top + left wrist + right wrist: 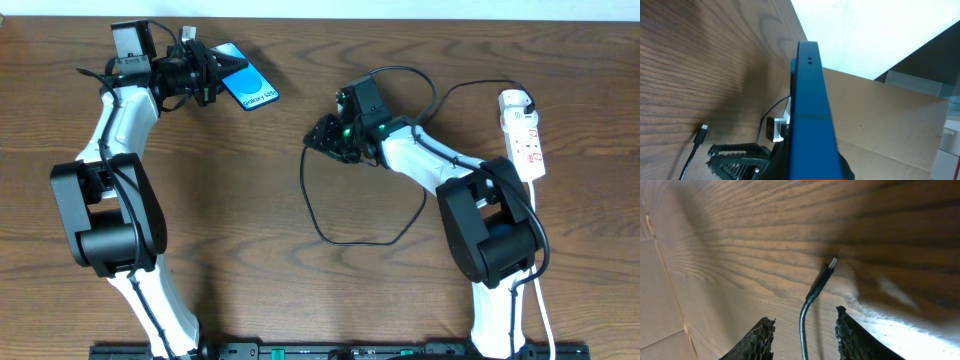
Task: Plug charger to phone and switch on socket
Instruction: 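Grasp the black cable's USB-C plug with the right gripper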
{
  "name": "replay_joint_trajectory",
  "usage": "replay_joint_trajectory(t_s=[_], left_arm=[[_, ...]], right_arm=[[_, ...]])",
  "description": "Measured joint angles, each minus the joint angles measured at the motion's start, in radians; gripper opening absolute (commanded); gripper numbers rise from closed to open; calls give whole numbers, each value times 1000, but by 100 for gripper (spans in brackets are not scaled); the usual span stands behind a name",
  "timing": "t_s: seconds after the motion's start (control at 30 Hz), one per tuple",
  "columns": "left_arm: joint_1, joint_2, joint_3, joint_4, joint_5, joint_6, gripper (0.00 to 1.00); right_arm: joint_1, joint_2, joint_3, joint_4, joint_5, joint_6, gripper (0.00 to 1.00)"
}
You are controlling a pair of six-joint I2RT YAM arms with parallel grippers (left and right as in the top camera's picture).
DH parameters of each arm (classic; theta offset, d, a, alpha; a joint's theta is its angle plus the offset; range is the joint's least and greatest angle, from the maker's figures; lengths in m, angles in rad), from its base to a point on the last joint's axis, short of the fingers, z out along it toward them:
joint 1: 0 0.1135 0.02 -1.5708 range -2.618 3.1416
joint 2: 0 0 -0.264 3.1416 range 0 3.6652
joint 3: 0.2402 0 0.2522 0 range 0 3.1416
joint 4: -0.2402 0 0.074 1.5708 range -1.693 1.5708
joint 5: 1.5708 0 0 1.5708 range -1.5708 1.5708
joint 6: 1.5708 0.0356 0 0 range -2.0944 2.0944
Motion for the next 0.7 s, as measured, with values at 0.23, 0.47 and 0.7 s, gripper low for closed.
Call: replay_joint_trajectory(t_s=[0.23, 0.47, 0.7], left_arm=[[0, 0, 0, 0, 0, 0, 8], [0, 0, 0, -9, 0, 0, 7], [-1, 0, 0, -24, 0, 0, 7]], right_arm=[[60, 2, 0, -8, 61, 15, 35], [71, 21, 1, -6, 93, 23, 34], [71, 46, 7, 27, 96, 28, 32]])
